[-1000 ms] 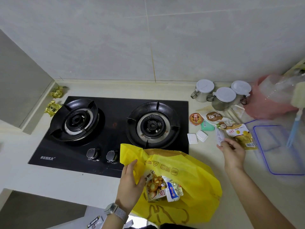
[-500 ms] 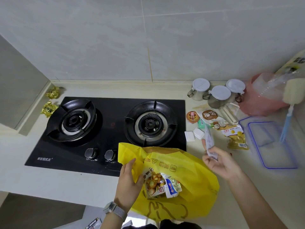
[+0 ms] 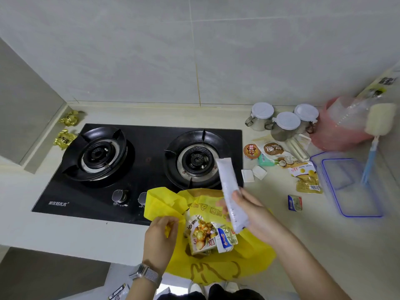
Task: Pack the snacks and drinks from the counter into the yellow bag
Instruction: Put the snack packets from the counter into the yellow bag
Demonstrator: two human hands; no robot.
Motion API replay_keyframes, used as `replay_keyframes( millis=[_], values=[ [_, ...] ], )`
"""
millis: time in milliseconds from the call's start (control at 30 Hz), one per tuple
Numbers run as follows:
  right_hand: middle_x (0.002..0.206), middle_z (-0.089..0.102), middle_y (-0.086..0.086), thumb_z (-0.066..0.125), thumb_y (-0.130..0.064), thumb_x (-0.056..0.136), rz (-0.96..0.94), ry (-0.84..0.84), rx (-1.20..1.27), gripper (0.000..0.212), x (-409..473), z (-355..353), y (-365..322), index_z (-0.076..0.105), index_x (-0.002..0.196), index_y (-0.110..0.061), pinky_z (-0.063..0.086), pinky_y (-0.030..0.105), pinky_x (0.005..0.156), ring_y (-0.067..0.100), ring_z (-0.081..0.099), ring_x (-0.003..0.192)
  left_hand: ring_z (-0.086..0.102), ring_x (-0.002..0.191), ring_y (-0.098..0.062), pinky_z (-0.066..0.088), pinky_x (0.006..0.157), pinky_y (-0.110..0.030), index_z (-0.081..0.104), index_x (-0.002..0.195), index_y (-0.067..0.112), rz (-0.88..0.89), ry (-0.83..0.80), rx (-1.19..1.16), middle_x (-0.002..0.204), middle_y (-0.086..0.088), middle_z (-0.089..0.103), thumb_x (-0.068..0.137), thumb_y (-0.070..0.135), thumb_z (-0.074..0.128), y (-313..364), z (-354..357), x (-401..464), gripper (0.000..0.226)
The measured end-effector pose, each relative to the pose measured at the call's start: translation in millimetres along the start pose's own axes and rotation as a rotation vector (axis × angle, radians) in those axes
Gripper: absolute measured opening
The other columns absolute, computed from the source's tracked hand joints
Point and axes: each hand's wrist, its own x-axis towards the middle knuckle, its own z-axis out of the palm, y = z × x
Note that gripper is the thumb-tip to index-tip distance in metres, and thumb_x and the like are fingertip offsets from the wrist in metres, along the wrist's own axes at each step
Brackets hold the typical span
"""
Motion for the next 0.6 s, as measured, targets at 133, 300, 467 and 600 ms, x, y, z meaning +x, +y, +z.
replay_keyframes(
  millis=[133, 300, 467, 600],
  values=[
    [0.12, 0.066, -0.01, 0.048, -0.036, 0.094, -0.018, -0.024, -0.251, 0.032, 17, 23, 17, 0.049, 0.125, -0.032, 0.051, 0.031, 0.092, 0.006, 0.06, 0.112, 0.054, 0.072, -0.014, 0.038, 0.062, -0.018, 0.068, 0.086, 0.012, -0.064, 0.04, -0.043, 0.082, 0.003, 0.059, 0.083, 0.009, 0.065, -5, -3, -2, 0.005],
    [0.125, 0.06, -0.009, 0.053, -0.033, 0.093, -0.033, -0.003, -0.525, 0.023, 39, 31, 41, 0.049, 0.115, -0.037, 0.049, 0.036, 0.098, 0.008, 0.057, 0.116, 0.057, 0.078, -0.014, 0.042, 0.065, -0.021, 0.061, 0.086, 0.018, -0.166, 0.091, -0.216, 0.083, 0.003, 0.063, 0.089, 0.013, 0.057, -4, -11, -7, 0.007],
    [0.132, 0.055, -0.004, 0.049, -0.033, 0.095, -0.104, 0.016, -0.745, 0.04, 43, 32, 42, 0.043, 0.132, -0.019, 0.044, 0.006, 0.075, 0.006, 0.053, 0.116, 0.06, 0.083, -0.013, 0.045, 0.069, -0.019, 0.062, 0.088, 0.014, -0.234, 0.103, -0.388, 0.086, 0.002, 0.065, 0.092, 0.016, 0.052, 0, -20, -9, 0.01],
    [0.129, 0.056, -0.003, 0.047, -0.032, 0.097, -0.163, 0.031, -0.818, 0.038, 50, 29, 40, 0.044, 0.131, -0.017, 0.042, 0.006, 0.074, 0.005, 0.053, 0.112, 0.058, 0.081, -0.015, 0.048, 0.073, -0.03, 0.062, 0.089, 0.013, -0.288, 0.107, -0.522, 0.086, 0.002, 0.064, 0.093, 0.016, 0.05, 4, -26, -9, 0.013]
  ],
)
